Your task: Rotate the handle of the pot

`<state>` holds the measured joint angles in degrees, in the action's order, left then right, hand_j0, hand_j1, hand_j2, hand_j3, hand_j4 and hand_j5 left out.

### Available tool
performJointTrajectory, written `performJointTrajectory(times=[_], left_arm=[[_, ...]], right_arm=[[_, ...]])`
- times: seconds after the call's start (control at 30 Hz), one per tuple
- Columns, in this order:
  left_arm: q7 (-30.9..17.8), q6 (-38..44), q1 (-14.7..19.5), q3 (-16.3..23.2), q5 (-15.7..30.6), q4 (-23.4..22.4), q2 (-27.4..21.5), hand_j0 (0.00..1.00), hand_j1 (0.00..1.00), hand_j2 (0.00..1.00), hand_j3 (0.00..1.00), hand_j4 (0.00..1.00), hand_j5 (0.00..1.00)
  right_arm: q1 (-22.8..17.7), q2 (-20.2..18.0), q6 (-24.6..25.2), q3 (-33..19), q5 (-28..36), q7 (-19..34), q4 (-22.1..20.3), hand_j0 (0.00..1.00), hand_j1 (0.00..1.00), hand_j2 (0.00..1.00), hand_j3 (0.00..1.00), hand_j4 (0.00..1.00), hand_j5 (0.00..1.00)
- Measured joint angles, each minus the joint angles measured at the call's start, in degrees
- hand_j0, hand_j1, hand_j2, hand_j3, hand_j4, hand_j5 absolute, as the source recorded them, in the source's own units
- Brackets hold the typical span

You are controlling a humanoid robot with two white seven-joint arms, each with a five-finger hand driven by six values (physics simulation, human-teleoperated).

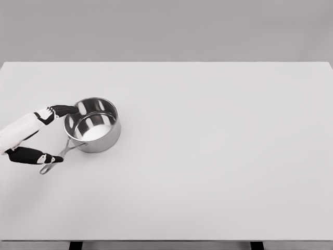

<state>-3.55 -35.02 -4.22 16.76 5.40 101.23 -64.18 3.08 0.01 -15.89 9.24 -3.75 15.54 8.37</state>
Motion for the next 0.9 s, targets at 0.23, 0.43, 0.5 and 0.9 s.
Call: performJointTrajectory(times=[0.23,0.43,0.5,0.9], left_arm=[[-0.3,0.0,-0.4,-0.2,-0.3,0.0,1.1,1.0,1.0,1.0,1.0,1.0,1.0],[-0.3,0.0,-0.9,-2.2,-1.9,-0.1,2.5,1.0,1.0,1.0,1.0,1.0,1.0],[-0.3,0.0,-1.1,-2.7,-2.9,-0.1,3.2,1.0,1.0,1.0,1.0,1.0,1.0],[-0.3,0.0,-4.3,-8.2,-6.9,-0.1,6.0,1.0,1.0,1.0,1.0,1.0,1.0]], right_arm=[[0.0,0.0,0.0,0.0,0.0,0.0,0.0,1.0,1.0,1.0,1.0,1.0,1.0],[0.0,0.0,0.0,0.0,0.0,0.0,0.0,1.0,1.0,1.0,1.0,1.0,1.0],[0.0,0.0,0.0,0.0,0.0,0.0,0.0,1.0,1.0,1.0,1.0,1.0,1.0],[0.0,0.0,0.0,0.0,0.0,0.0,0.0,1.0,1.0,1.0,1.0,1.0,1.0]])
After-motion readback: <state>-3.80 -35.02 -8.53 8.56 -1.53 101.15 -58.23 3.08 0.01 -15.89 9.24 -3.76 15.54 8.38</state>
